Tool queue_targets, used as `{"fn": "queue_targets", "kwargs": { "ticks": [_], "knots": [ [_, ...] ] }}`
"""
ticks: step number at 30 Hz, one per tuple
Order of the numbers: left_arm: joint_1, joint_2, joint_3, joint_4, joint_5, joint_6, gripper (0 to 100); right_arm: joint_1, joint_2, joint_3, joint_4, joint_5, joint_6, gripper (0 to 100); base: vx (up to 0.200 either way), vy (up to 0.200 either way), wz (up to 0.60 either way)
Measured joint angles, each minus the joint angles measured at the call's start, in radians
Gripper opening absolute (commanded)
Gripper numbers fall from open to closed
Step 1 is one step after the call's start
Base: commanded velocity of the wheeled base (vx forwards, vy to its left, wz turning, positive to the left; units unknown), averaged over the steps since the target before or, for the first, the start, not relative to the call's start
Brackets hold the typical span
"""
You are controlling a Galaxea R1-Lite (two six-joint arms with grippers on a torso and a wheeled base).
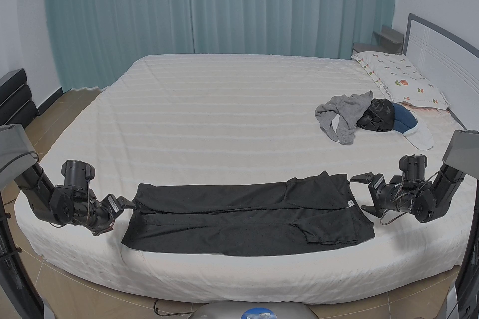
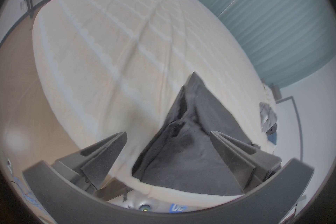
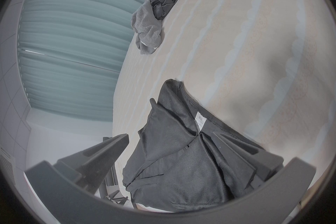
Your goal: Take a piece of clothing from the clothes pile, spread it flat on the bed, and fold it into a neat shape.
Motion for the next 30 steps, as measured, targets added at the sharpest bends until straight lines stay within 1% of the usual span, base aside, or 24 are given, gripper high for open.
{"fn": "queue_targets", "kwargs": {
  "ticks": [8, 14, 20, 21, 30],
  "knots": [
    [-0.036, 0.034, -0.036, -0.072, -0.002, -0.013, 100, 0.005, 0.001, 0.0, 0.0, 0.0, -0.002, 100, 0.0, 0.0, 0.0],
    [-0.064, 0.106, -0.045, -0.173, 0.009, -0.007, 100, 0.009, 0.003, 0.0, 0.0, 0.0, -0.005, 100, 0.0, 0.0, 0.0],
    [-0.082, 0.147, -0.049, -0.19, 0.007, -0.001, 100, 0.011, 0.005, 0.0, 0.0, 0.0, -0.005, 100, 0.0, 0.0, 0.0],
    [-0.083, 0.149, -0.049, -0.19, 0.007, -0.001, 0, 0.011, 0.005, 0.0, 0.0, 0.0, -0.005, 100, 0.0, 0.0, 0.0],
    [-0.08, 0.191, -0.064, -0.191, 0.018, 0.024, 0, 0.011, 0.008, 0.0, 0.0, 0.0, -0.005, 100, 0.0, 0.0, 0.0]
  ]
}}
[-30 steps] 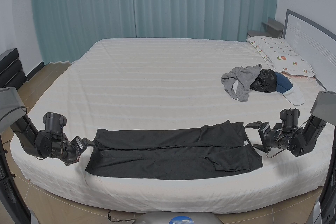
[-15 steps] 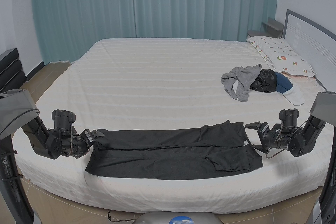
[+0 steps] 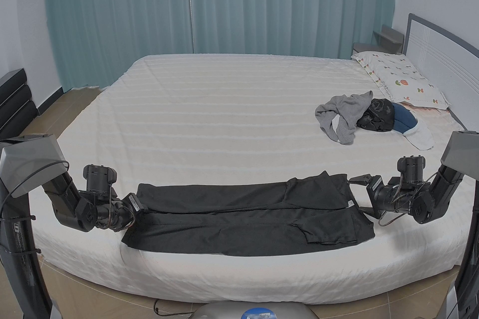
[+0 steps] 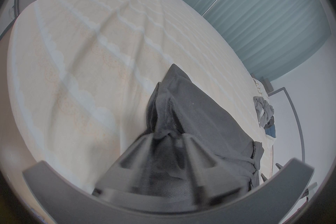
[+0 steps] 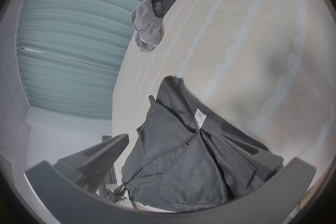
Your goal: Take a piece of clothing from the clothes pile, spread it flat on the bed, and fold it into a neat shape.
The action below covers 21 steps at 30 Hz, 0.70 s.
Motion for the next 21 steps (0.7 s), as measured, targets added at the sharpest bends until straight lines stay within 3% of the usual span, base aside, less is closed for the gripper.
{"fn": "queue_targets", "kwargs": {
  "ticks": [6, 11, 21],
  "knots": [
    [0.008, 0.015, -0.007, 0.002, 0.066, -0.003, 0, 0.0, -0.001, 0.0, 0.0, -0.002, -0.001, 100, 0.0, 0.0, 0.0],
    [0.011, 0.02, -0.008, 0.002, 0.077, -0.009, 0, 0.006, -0.006, 0.016, -0.008, -0.004, -0.018, 100, 0.0, 0.0, 0.0],
    [0.015, 0.023, -0.017, 0.002, 0.096, -0.031, 0, 0.023, -0.013, 0.083, -0.066, -0.004, -0.126, 100, 0.0, 0.0, 0.0]
  ]
}}
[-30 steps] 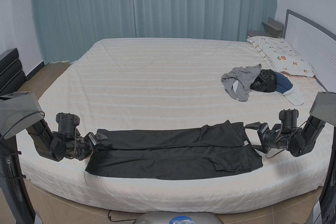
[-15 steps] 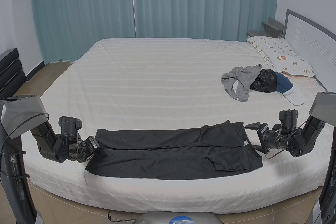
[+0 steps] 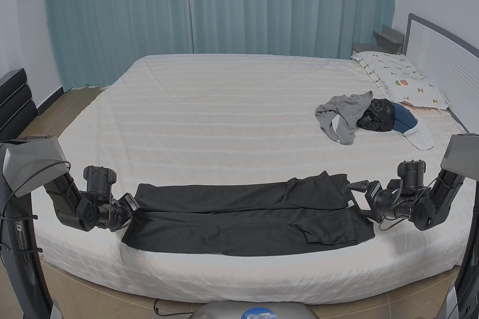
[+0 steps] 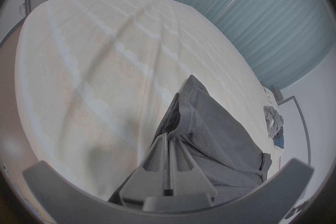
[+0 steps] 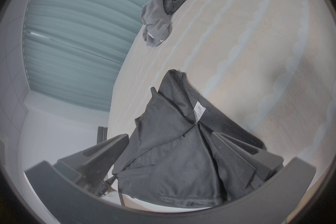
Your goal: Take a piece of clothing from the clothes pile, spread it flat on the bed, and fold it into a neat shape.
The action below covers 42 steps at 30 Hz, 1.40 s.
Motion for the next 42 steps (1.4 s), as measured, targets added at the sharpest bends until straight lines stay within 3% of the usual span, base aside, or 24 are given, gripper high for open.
{"fn": "queue_targets", "kwargs": {
  "ticks": [15, 25, 26, 42],
  "knots": [
    [0.0, 0.01, -0.006, 0.0, 0.0, -0.005, 0, 0.011, 0.059, 0.006, -0.054, 0.006, -0.164, 100, 0.0, 0.0, 0.0],
    [0.001, 0.012, -0.007, 0.0, 0.0, -0.005, 0, 0.012, 0.127, -0.003, -0.096, 0.01, -0.225, 100, 0.0, 0.0, 0.0],
    [0.001, 0.013, -0.007, 0.0, 0.0, -0.005, 0, 0.011, 0.131, -0.005, -0.096, 0.009, -0.226, 0, 0.0, 0.0, 0.0],
    [0.002, 0.014, -0.018, 0.001, 0.001, -0.005, 0, -0.003, 0.148, -0.023, -0.103, 0.001, -0.216, 0, 0.0, 0.0, 0.0]
  ]
}}
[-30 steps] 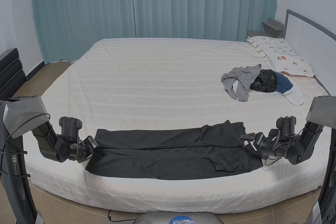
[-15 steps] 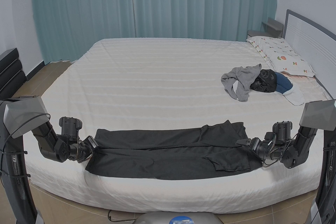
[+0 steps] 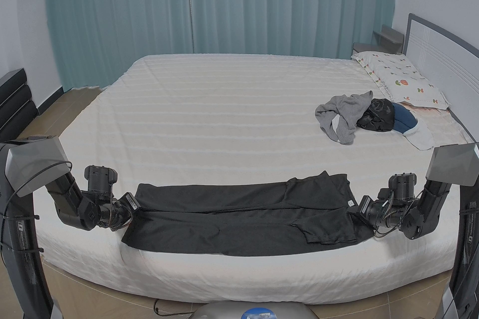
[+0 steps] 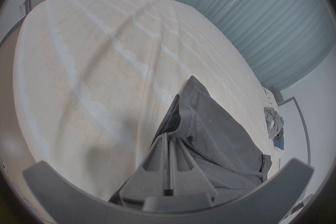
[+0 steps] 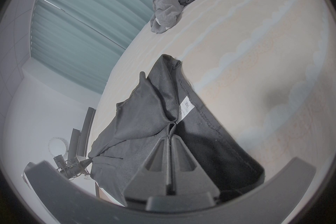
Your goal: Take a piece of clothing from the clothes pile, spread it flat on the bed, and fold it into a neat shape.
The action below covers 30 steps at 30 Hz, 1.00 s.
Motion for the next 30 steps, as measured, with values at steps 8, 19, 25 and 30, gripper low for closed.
{"fn": "queue_targets", "kwargs": {
  "ticks": [8, 19, 25, 30],
  "knots": [
    [0.01, -0.001, -0.001, 0.001, 0.003, 0.0, 0, -0.017, -0.012, 0.01, -0.018, -0.001, 0.002, 0, 0.0, 0.0, 0.0],
    [0.015, 0.002, -0.006, 0.001, 0.007, 0.0, 0, -0.028, -0.014, -0.002, -0.016, -0.003, 0.042, 0, 0.0, 0.0, 0.0],
    [0.015, 0.008, -0.008, 0.003, 0.007, 0.0, 100, -0.026, -0.007, -0.003, -0.015, -0.004, 0.041, 0, 0.0, 0.0, 0.0],
    [0.014, 0.007, -0.003, 0.005, 0.008, 0.001, 100, -0.02, -0.004, -0.003, -0.015, -0.003, 0.042, 100, 0.0, 0.0, 0.0]
  ]
}}
